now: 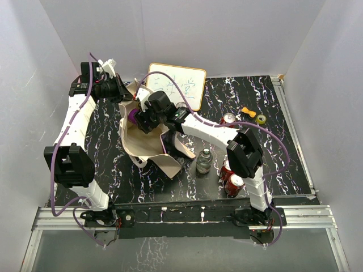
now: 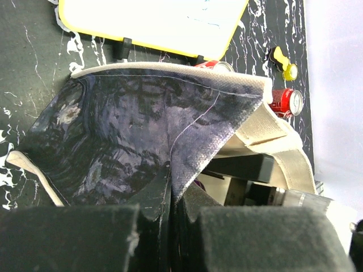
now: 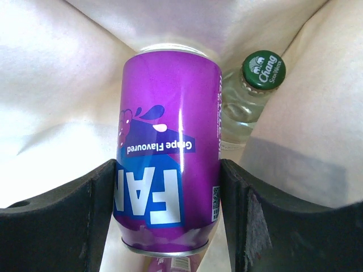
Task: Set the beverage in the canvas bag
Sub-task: Pick up the drink from the canvas bag, then place the drink in the canvas bag.
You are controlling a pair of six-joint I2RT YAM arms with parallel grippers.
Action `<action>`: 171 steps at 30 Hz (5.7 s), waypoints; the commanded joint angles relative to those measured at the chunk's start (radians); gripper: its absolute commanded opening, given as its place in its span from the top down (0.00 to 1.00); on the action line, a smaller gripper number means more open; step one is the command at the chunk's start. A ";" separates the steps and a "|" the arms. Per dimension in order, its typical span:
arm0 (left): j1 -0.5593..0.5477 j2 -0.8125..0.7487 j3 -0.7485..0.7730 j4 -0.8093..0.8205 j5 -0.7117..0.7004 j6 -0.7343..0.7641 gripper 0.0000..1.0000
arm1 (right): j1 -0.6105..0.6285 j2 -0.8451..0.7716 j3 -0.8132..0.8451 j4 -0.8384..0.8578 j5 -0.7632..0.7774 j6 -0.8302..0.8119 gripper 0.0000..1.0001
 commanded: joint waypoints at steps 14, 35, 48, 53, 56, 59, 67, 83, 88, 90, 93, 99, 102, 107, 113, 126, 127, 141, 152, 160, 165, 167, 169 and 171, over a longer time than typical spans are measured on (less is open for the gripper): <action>0.006 0.013 0.124 0.158 0.184 0.085 0.46 | -0.044 -0.275 0.062 0.039 -0.028 0.003 0.92; -0.022 -0.213 0.162 -0.211 0.500 1.189 0.03 | -0.226 -0.432 0.080 -0.189 -0.517 0.140 0.92; -0.254 -0.124 0.327 -0.592 0.320 1.663 0.03 | -0.240 -0.402 0.125 -0.190 -0.662 0.140 0.92; -0.287 -0.112 0.317 -0.637 0.267 1.753 0.03 | -0.240 -0.399 0.123 -0.185 -0.686 0.153 0.92; -0.317 -0.122 0.278 -0.583 0.233 1.766 0.03 | -0.239 -0.389 0.128 -0.184 -0.701 0.163 0.92; -0.343 -0.112 0.268 -0.557 0.211 1.759 0.05 | -0.240 -0.381 0.138 -0.186 -0.712 0.169 0.92; -0.362 -0.131 0.203 -0.461 0.179 1.680 0.41 | -0.240 -0.387 0.132 -0.187 -0.699 0.166 0.92; -0.307 -0.348 -0.127 0.250 0.180 0.820 1.00 | -0.256 -0.397 0.125 -0.085 -0.551 0.225 0.15; -0.214 -0.372 -0.176 0.395 0.236 0.624 1.00 | -0.261 -0.402 0.101 -0.026 -0.550 0.259 0.14; -0.196 -0.381 -0.191 0.423 0.255 0.593 1.00 | -0.263 -0.406 0.086 -0.008 -0.545 0.267 0.14; -0.187 -0.390 -0.202 0.429 0.285 0.584 1.00 | -0.266 -0.404 0.080 0.024 -0.554 0.290 0.14; -0.185 -0.392 -0.210 0.436 0.321 0.585 1.00 | -0.265 -0.353 0.120 0.059 -0.594 0.338 0.13; -0.184 -0.391 -0.210 0.445 0.342 0.581 1.00 | -0.265 -0.309 0.153 0.074 -0.606 0.365 0.12; -0.184 -0.398 -0.216 0.455 0.365 0.589 1.00 | -0.266 -0.271 0.188 0.073 -0.625 0.385 0.12; -0.183 -0.400 -0.221 0.470 0.370 0.581 1.00 | -0.266 -0.238 0.223 0.082 -0.678 0.397 0.18; -0.183 -0.407 -0.246 0.439 0.355 0.576 0.93 | -0.265 -0.254 0.201 0.101 -0.638 0.405 0.82; -0.183 -0.405 -0.245 0.433 0.350 0.567 0.85 | -0.266 -0.256 0.200 0.098 -0.624 0.402 0.91; -0.026 -0.453 -0.224 0.301 0.028 0.424 0.13 | -0.265 -0.280 0.169 0.047 -0.469 0.213 0.92; -0.017 -0.410 -0.204 0.130 -0.085 0.448 0.27 | -0.197 -0.265 0.133 0.035 -0.429 0.086 0.92; -0.018 -0.255 -0.072 -0.042 -0.097 0.392 0.37 | -0.143 -0.216 0.139 0.031 -0.415 0.015 0.92; -0.017 -0.254 -0.074 -0.051 -0.086 0.406 0.48 | -0.123 -0.183 0.129 0.043 -0.393 -0.037 0.92; -0.017 -0.258 -0.077 -0.065 -0.086 0.418 0.53 | -0.116 -0.166 0.124 0.051 -0.387 -0.056 0.92; -0.018 -0.263 -0.077 -0.081 -0.080 0.432 0.58 | -0.110 -0.151 0.120 0.064 -0.383 -0.079 0.92; -0.018 -0.269 -0.080 -0.098 -0.086 0.445 0.64 | -0.104 -0.138 0.111 0.082 -0.382 -0.112 0.92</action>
